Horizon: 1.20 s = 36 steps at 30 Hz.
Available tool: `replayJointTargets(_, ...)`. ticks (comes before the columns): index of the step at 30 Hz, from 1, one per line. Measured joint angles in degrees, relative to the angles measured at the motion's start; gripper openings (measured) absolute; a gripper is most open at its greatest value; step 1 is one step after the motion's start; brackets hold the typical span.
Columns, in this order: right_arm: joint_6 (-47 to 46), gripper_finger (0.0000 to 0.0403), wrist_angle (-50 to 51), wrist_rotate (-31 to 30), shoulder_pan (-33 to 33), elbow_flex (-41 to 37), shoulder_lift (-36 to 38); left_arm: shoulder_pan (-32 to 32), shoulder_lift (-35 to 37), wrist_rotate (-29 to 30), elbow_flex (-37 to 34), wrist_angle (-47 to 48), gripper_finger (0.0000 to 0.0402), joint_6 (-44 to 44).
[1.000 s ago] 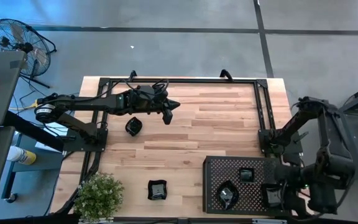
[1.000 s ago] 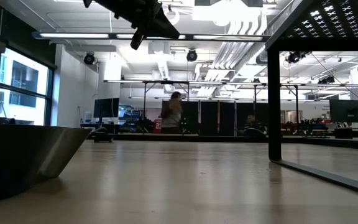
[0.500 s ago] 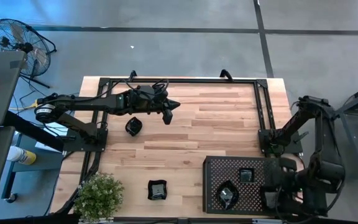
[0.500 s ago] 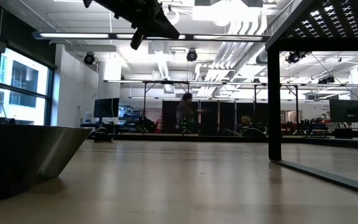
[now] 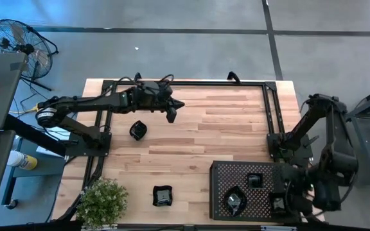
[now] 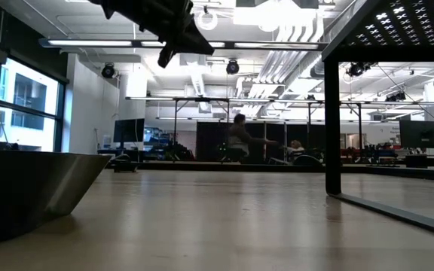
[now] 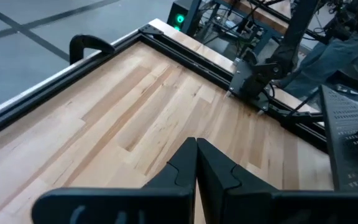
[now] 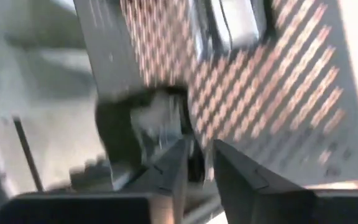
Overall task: Pick & Place Mini shaped plates
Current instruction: Stack the black leaf-shaped plate on top of the black leaf-shaped plate on the shelf
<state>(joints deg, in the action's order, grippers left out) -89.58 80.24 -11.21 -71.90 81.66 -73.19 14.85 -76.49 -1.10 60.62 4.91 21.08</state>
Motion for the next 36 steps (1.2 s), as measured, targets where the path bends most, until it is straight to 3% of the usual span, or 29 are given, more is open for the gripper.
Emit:
replayJointTargets(5, 5.85, 0.0009, 1.29, -13.71, 3.88, 0.01, 3.16, 1.49, 0.00, -1.11, 0.00, 1.02, 0.0001, -3.13)
replayJointTargets(11, 16.58, 0.0006, 3.85, -27.96, 11.96, 0.01, 7.73, 1.27, 0.00, -1.01, -1.20, 1.96, 0.0001, -4.33)
replayJointTargets(18, 34.89, 0.0002, 0.61, -33.28, 24.11, 0.01, 13.71, 1.27, 2.99, -0.91, -8.16, -1.17, 0.0001, -1.43)
replayJointTargets(22, 46.14, 0.0001, -4.81, -32.15, 31.00, 0.01, 15.73, 1.27, 5.96, 0.07, -11.98, -1.59, 0.0001, 0.81)
replayJointTargets(28, 59.56, 0.0001, -13.19, -24.34, 41.40, -1.38, 16.47, 1.27, 11.65, 3.45, -15.69, -1.92, 0.0001, 1.92)
replayJointTargets(36, 73.34, 0.0001, -52.73, -5.75, 57.13, -24.08, 21.16, 1.27, 14.97, 6.47, -17.33, 4.65, 0.0001, 6.65)
